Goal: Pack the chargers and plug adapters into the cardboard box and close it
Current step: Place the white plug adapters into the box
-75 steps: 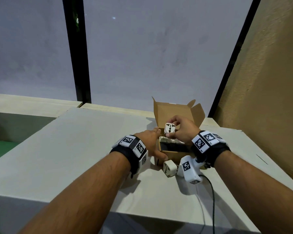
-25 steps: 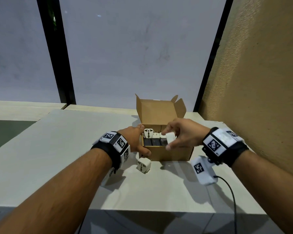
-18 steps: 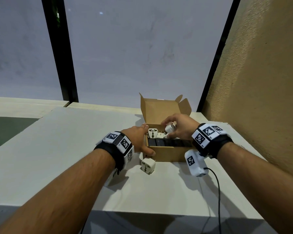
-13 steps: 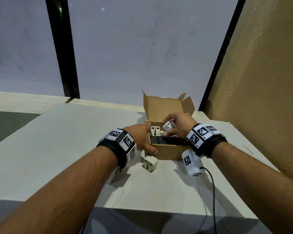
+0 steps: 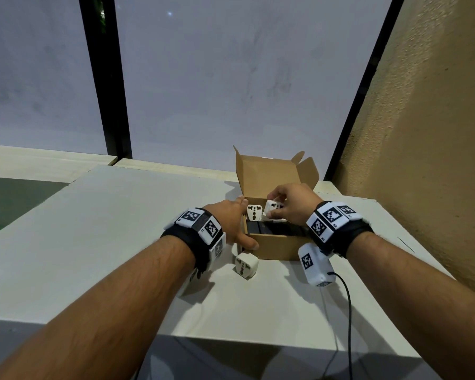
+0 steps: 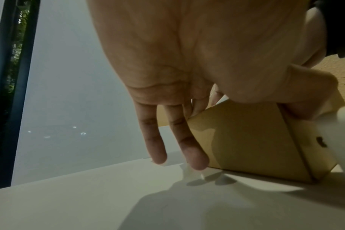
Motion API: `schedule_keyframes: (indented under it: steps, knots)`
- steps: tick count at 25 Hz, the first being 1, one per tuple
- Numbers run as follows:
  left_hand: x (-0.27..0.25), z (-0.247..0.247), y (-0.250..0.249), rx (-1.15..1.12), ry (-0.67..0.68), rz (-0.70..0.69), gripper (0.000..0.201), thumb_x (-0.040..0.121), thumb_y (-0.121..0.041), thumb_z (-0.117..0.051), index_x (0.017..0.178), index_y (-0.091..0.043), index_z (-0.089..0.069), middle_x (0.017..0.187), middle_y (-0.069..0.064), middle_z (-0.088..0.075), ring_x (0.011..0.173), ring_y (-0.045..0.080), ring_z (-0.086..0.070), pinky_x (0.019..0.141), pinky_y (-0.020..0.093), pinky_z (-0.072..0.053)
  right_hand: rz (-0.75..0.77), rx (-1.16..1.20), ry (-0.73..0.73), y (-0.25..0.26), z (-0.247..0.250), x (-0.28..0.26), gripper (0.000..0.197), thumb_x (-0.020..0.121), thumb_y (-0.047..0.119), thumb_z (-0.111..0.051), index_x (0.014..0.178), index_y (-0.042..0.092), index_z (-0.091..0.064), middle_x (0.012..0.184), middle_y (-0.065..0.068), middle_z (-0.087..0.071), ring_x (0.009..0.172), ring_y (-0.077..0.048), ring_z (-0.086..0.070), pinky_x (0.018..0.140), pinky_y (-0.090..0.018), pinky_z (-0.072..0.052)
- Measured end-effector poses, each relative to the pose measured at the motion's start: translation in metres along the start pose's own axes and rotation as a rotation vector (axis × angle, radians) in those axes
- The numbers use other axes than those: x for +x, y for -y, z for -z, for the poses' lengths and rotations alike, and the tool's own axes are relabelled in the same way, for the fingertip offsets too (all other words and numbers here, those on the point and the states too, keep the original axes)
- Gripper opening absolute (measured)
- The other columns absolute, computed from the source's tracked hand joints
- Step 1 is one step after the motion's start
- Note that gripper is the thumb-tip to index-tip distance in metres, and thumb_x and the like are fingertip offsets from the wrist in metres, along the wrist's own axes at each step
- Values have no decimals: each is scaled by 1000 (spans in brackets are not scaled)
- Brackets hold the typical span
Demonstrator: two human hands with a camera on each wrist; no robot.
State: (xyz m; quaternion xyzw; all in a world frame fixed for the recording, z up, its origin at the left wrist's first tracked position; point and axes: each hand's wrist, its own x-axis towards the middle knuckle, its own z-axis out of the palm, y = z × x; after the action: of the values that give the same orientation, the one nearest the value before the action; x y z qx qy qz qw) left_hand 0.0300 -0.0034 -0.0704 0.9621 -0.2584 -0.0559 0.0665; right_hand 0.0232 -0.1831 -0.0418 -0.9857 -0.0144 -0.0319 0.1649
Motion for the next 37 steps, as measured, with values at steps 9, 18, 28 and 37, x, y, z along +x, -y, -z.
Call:
schedule_keyframes:
  steps: [9,18,28,37]
  knots:
    - [2,-2,2,15,4,3,108,66,-65,-72,149,-14,-25,154,2,-34,128,26,-48,98,41,-48,-45,-46,16,1,-16,10,33,74,32,-79,103,21,-68,108,-2,-67,96,-18,-61,87,-36,-53]
    - [2,-1,3,2,5,-6,110,67,-65,-73,150,-14,-22,156,1,-30,128,25,-48,99,41,-47,-15,-95,29,-3,-20,15,31,83,17,-71,114,17,-67,118,-6,-66,108,-23,-60,93,-33,-50]
    - [0,-2,1,29,-12,-9,107,67,-64,-73,149,-13,-25,155,1,-32,129,25,-47,99,41,-46,306,-133,-49,17,8,-60,16,87,26,-63,99,22,-73,98,2,-66,93,-17,-60,79,-33,-50]
    - [6,-3,4,45,-7,-33,107,65,-64,-74,149,-19,-26,157,-3,-29,124,25,-52,99,41,-47,564,-347,262,31,-23,-115,52,92,35,-55,141,34,-38,146,11,-39,124,-17,-47,89,-37,-51]
